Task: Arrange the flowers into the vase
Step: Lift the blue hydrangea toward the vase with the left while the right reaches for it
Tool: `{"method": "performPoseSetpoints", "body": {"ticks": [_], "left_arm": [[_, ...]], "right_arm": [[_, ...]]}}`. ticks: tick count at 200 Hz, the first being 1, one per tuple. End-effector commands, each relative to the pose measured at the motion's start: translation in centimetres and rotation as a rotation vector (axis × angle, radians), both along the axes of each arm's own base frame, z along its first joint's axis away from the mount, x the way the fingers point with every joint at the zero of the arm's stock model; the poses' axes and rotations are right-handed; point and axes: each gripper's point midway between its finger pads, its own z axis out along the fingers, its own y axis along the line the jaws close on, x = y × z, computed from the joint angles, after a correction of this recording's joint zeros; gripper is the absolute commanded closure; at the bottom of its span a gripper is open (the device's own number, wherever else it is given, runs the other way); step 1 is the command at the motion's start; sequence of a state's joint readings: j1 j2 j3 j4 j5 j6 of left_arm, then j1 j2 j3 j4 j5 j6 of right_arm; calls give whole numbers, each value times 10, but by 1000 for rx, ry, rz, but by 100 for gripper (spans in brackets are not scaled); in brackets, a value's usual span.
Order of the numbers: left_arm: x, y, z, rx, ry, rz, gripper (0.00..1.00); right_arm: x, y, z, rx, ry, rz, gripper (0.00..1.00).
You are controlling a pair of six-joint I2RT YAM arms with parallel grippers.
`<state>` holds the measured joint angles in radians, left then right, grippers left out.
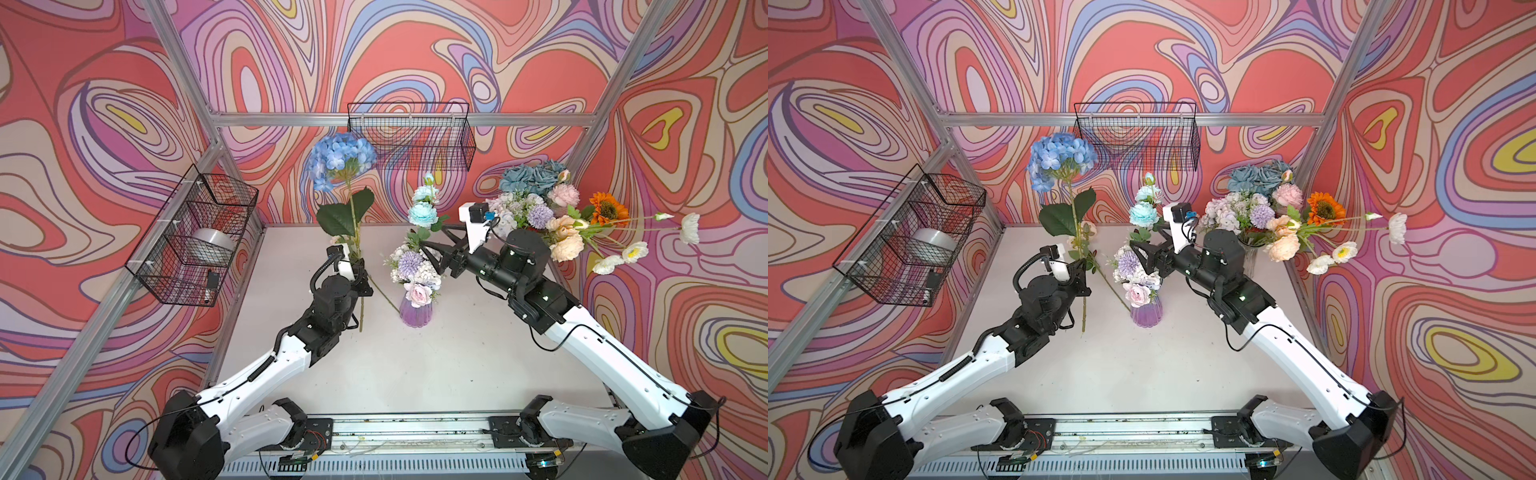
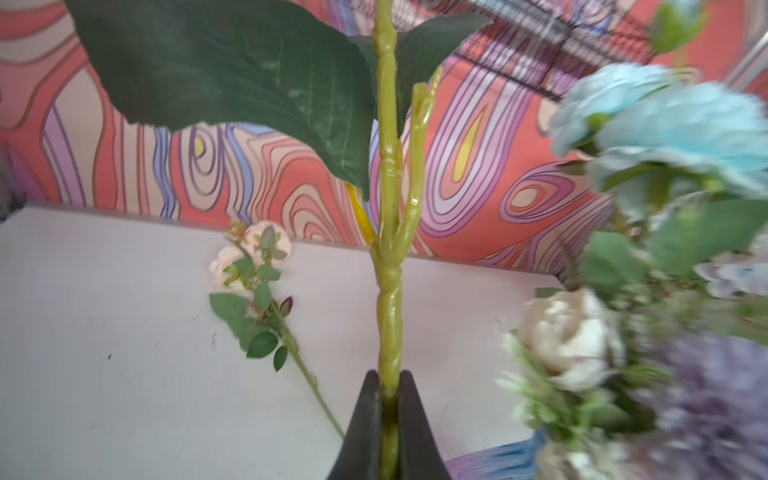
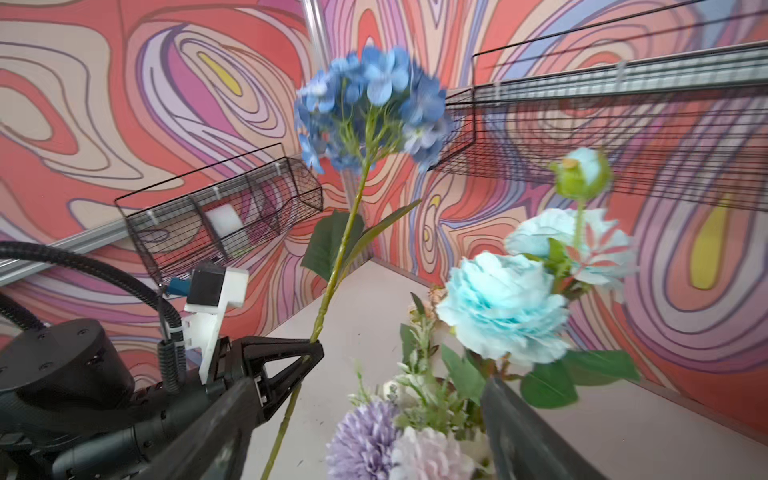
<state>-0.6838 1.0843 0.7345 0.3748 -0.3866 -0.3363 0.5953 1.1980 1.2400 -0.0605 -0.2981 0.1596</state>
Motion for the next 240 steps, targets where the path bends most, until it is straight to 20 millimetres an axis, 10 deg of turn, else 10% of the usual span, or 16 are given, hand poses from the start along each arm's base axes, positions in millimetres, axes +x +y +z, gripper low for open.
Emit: {"method": "performPoseSetpoints", "body": {"ticks": [1,86,173,181,195,240], "left_arm": [[-20,-17,39,86,-181,-36,100],[-75,-97,78,101,-432,-303,100],[-95,-115,84,102,-489,-431,100],[-96,-114,84,100,-486,-429,77],[-92,-104,86,69,-478,-380,3],[-86,-62,93,10,-440,-235,0]], "right_arm": [[-24,25,10,52,14,183,14],[-33,44,-2,121,108,315,31],[-33,47,-16,126,151,332,96],[-32,47,-16,122,152,330,100],[-33,46,-16,111,152,327,100],[-42,33,-30,39,175,285,100]]}}
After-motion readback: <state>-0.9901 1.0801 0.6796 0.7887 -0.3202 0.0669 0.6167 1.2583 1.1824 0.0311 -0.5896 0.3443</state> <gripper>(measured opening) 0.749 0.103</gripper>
